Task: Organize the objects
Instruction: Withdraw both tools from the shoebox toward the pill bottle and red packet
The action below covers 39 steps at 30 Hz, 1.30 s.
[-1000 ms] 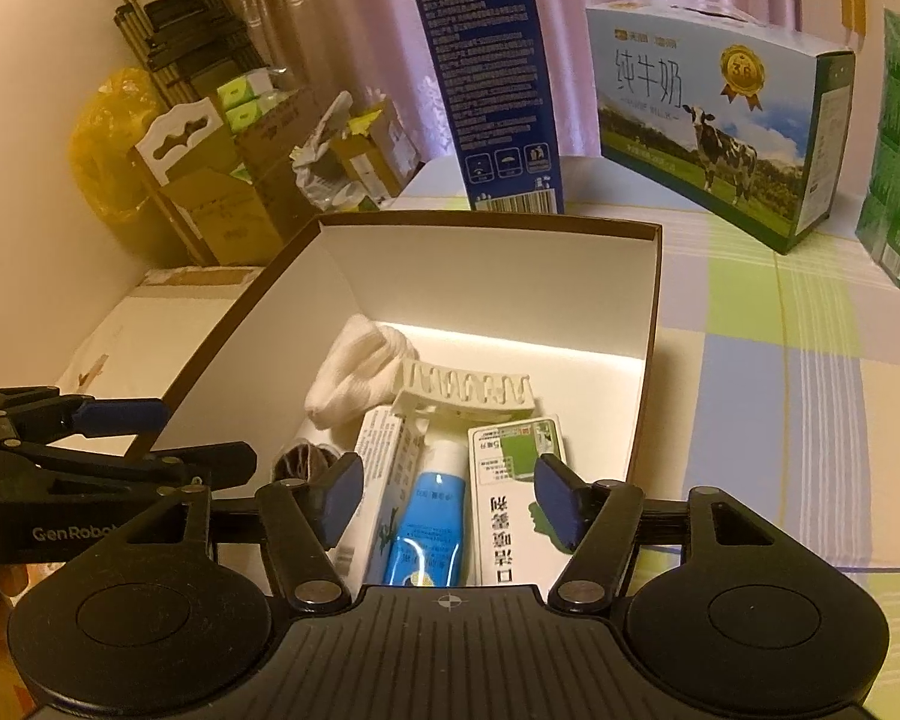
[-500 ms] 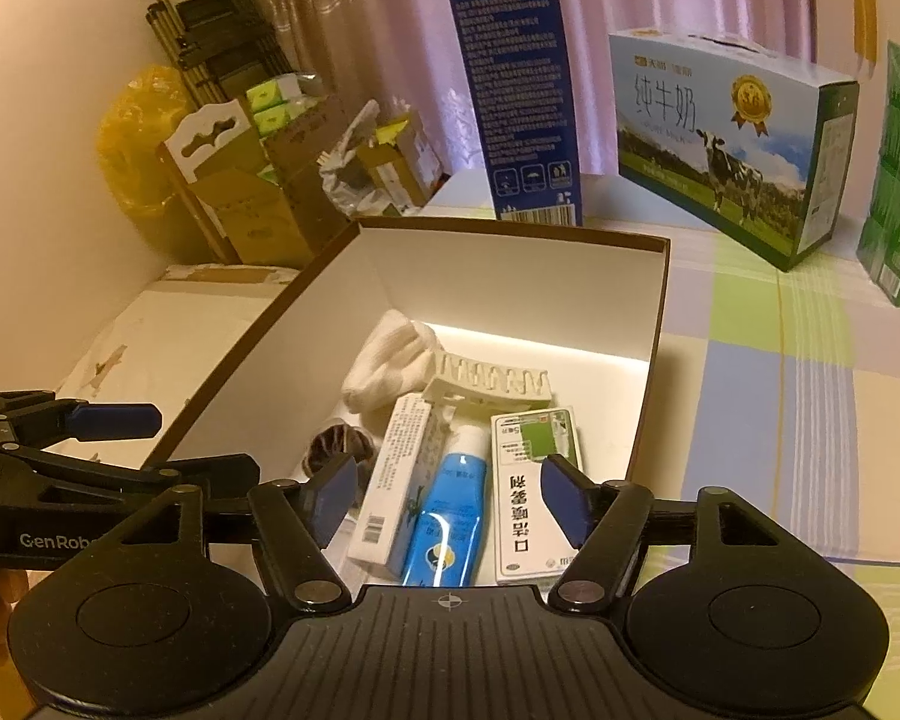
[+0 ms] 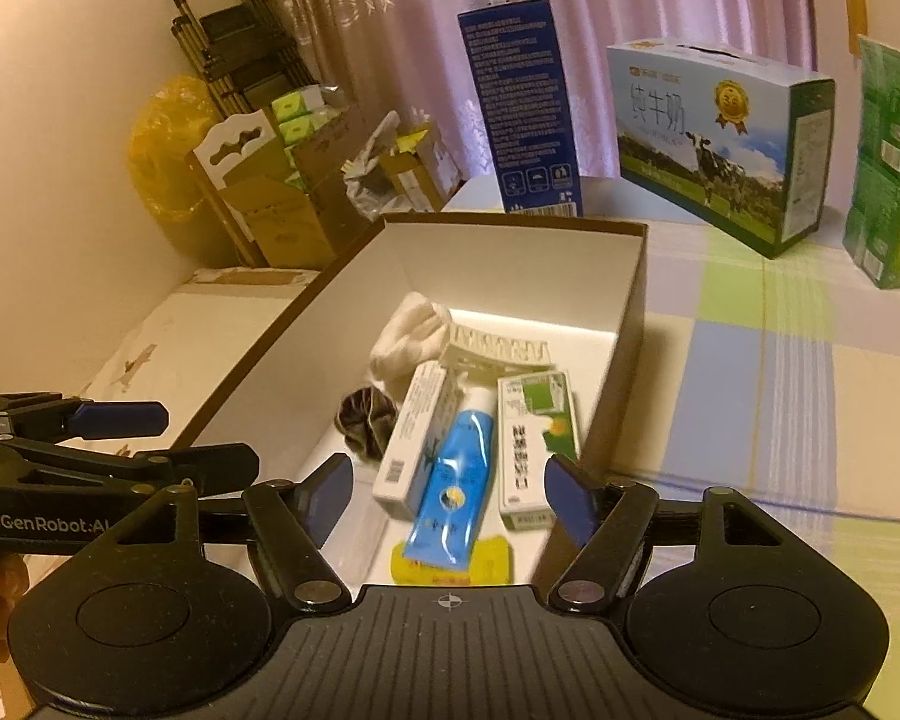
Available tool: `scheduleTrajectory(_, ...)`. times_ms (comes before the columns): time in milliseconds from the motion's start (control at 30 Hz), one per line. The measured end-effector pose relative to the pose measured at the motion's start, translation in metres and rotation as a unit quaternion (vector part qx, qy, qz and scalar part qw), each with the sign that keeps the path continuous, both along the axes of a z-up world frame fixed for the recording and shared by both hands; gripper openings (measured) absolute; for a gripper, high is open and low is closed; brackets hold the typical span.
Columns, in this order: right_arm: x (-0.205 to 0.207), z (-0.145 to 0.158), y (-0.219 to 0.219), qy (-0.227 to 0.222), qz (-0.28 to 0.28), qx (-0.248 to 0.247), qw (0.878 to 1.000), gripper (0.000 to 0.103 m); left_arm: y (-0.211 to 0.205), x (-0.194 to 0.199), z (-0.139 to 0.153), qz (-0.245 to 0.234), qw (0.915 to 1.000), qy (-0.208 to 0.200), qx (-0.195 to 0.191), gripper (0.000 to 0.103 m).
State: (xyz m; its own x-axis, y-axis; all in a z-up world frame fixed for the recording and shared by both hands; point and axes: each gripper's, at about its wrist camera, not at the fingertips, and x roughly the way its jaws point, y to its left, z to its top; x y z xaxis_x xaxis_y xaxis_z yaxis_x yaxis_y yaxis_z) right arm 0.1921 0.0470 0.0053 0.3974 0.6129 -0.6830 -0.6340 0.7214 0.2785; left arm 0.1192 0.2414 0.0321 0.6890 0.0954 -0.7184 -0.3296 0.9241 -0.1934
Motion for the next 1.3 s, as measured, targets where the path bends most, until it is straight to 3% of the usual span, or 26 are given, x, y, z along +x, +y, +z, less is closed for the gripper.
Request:
scheduleTrajectory(733, -0.016, 0.004, -0.134, 0.032, -0.018, 0.007, 0.999, 0.069, -0.116, -0.012, 0.015, -0.014, 0.9995, 0.006, -0.028, 0.082)
scheduleTrajectory(1300, -0.002, -0.012, -0.232, 0.062, -0.042, -0.020, 0.997, 0.069, -0.210, 0.023, 0.014, -0.045, 0.9977, 0.029, -0.042, 0.082)
